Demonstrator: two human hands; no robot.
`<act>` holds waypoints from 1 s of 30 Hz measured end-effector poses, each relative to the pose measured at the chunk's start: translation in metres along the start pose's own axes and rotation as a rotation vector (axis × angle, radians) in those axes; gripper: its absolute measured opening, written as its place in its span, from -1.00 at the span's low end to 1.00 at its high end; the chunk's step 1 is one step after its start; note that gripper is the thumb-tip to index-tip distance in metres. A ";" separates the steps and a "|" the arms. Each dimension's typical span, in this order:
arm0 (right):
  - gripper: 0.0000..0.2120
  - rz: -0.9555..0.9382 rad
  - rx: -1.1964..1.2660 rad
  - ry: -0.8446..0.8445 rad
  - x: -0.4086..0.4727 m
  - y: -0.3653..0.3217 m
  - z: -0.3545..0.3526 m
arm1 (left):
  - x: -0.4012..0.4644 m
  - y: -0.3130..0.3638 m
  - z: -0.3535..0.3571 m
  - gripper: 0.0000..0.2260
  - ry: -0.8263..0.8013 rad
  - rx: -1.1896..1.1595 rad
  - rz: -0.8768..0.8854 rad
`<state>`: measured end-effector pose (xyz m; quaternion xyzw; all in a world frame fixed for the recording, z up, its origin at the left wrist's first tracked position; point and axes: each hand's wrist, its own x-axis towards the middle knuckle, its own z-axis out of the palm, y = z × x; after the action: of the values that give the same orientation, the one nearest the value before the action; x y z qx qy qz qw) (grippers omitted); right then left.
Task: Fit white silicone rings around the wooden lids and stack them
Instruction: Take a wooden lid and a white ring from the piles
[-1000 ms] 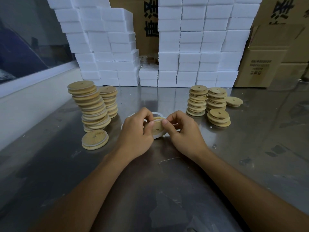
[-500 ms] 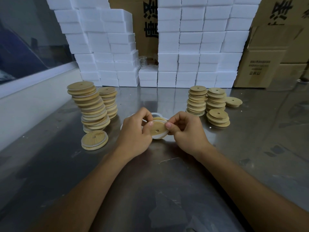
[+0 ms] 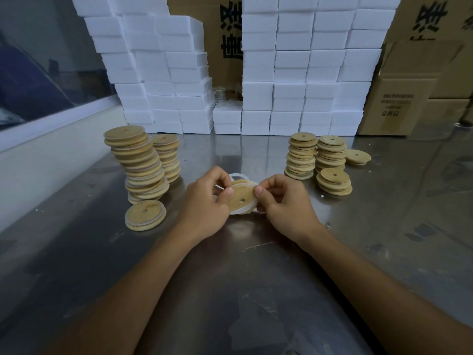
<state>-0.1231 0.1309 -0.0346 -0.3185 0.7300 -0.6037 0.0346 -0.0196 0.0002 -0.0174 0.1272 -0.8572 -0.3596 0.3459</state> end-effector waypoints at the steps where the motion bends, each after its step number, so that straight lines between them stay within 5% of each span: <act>1: -0.89 -0.012 -0.010 0.012 -0.001 -0.001 -0.001 | 0.000 0.000 0.001 -0.75 -0.013 -0.008 -0.007; 11: -0.91 -0.396 -0.413 -0.004 -0.006 -0.013 -0.010 | -0.009 0.000 0.010 -0.79 0.045 0.033 0.061; 30: -0.94 -0.277 -0.288 0.093 -0.001 -0.010 -0.008 | -0.002 -0.008 0.008 -0.73 0.031 0.021 0.024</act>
<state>-0.1215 0.1382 -0.0241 -0.3892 0.7590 -0.5060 -0.1282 -0.0241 -0.0008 -0.0280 0.1263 -0.8569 -0.3444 0.3623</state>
